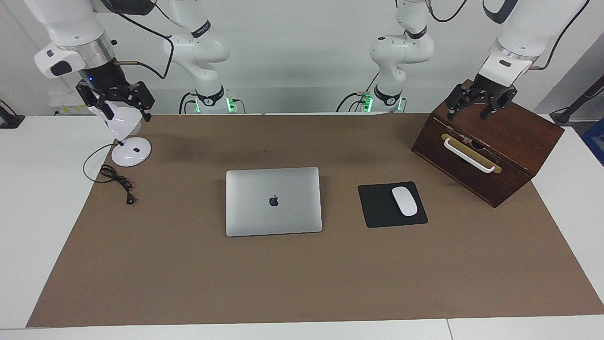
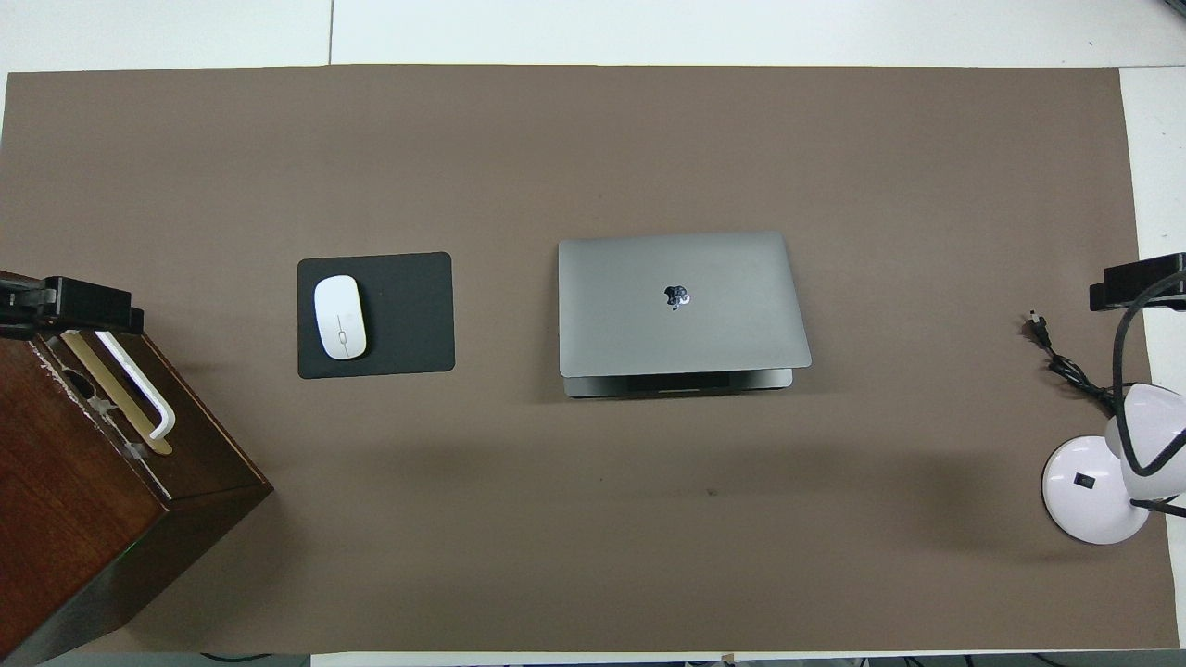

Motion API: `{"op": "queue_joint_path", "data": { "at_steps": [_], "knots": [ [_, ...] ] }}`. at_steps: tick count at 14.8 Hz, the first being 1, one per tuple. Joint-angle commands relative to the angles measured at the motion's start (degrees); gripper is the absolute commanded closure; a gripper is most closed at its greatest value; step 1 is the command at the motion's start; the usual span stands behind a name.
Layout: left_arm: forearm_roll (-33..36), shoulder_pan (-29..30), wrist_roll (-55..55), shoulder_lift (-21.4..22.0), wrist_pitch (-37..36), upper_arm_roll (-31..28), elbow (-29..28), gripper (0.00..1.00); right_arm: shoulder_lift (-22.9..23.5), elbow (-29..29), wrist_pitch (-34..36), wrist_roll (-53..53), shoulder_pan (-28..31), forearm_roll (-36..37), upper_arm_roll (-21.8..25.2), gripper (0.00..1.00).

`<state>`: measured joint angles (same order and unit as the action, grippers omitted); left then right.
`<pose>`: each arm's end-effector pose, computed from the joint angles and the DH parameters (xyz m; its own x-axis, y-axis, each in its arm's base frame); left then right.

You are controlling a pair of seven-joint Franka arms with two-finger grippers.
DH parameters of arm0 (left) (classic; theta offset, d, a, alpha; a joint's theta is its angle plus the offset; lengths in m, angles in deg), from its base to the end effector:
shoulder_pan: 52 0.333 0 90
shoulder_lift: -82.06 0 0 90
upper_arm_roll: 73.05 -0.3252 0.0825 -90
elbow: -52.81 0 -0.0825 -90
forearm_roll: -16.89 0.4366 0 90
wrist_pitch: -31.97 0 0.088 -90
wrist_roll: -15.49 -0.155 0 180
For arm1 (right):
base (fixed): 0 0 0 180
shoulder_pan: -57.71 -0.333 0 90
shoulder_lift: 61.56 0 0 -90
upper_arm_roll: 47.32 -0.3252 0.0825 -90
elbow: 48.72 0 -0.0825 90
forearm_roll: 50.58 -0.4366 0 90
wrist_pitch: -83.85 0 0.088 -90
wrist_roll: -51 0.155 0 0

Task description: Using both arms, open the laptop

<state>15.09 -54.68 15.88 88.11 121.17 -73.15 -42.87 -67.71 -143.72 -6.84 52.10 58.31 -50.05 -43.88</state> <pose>0.5699 -0.0305 0.5948 0.9992 -0.0387 -0.0077 -0.0384 -0.9988 0.0315 0.5734 -0.0435 0.6042 0.9955 -0.0893 0.0320 -0.0894 -0.9960 0.0022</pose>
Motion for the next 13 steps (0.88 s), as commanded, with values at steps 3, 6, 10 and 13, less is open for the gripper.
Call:
{"op": "queue_joint_path", "data": {
  "at_steps": [3,6,10,13],
  "knots": [
    [1.1,-0.5,0.0,0.5,-1.2,-0.2,0.6,0.0,0.9,1.6,1.3,0.8,0.6,-1.2,-0.3,0.0],
    [1.1,-0.5,0.0,0.5,-1.2,-0.2,0.6,0.0,0.9,1.6,1.0,0.8,0.5,-1.1,-0.3,0.0],
    [1.2,-0.6,-0.5,0.5,-1.2,-0.2,0.6,0.0,1.3,2.4,1.1,0.7,0.6,-1.2,-0.3,0.0],
    [1.3,-0.7,-0.2,0.5,-1.1,0.0,0.6,0.0,1.5,2.9,0.7,0.8,0.7,-1.4,-0.3,0.0]
  ]
}}
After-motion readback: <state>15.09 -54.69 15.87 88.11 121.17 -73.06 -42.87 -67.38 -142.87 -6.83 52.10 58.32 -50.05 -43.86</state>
